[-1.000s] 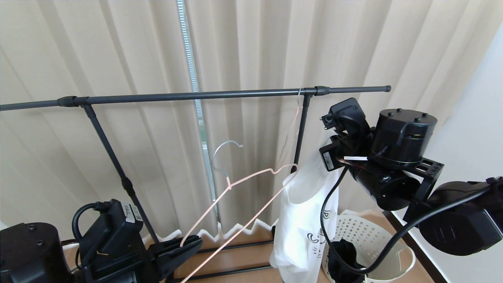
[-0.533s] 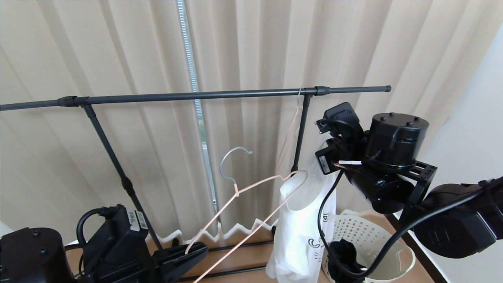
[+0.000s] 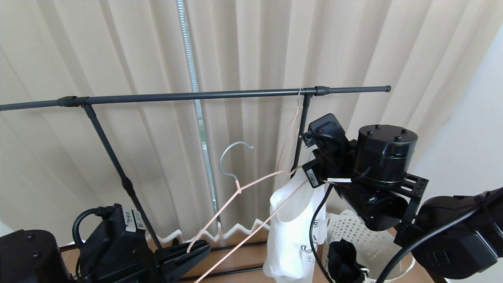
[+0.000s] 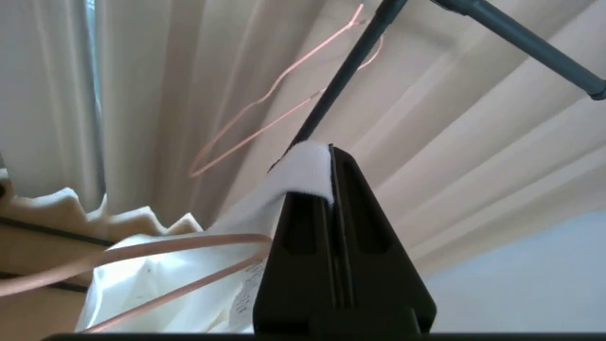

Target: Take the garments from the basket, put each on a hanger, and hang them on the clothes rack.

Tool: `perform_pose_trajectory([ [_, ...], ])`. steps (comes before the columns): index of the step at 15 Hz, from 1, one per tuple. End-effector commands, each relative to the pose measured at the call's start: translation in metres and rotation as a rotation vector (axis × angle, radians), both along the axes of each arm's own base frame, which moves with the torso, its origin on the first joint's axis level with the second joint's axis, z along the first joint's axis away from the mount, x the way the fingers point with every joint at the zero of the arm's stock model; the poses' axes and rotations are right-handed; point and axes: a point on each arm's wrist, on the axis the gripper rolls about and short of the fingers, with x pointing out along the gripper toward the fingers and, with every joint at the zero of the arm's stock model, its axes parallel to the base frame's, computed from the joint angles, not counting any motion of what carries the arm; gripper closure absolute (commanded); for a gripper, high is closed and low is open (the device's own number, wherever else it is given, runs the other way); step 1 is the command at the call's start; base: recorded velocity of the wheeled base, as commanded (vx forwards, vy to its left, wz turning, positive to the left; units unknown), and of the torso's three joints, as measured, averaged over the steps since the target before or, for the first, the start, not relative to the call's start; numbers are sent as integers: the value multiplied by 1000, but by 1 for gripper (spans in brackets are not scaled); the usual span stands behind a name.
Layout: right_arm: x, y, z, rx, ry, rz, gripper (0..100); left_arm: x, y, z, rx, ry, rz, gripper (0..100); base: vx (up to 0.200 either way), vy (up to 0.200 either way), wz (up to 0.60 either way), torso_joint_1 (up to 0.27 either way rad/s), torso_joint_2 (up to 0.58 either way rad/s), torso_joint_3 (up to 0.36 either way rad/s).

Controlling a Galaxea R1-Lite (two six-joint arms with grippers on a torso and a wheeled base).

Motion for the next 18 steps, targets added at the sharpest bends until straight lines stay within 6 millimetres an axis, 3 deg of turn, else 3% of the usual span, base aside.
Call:
perform_pose_trajectory([
  [1, -3, 3, 0, 5, -8, 9, 100, 2, -1, -2, 7, 8, 3, 100, 0, 0, 0, 0, 0, 0],
  [7, -21, 13, -3, -6, -20, 71, 100, 7, -4, -6, -6, -8, 10, 100, 0, 0, 0, 0, 0, 0],
  [11, -22, 14, 3, 13, -46, 43, 100, 7, -4, -8, -4, -6, 14, 100, 0, 0, 0, 0, 0, 0],
  [18, -65, 40, 4, 9, -44, 165, 100, 9, -4, -7, -15, -18, 21, 100, 0, 0, 0, 0, 0, 0],
])
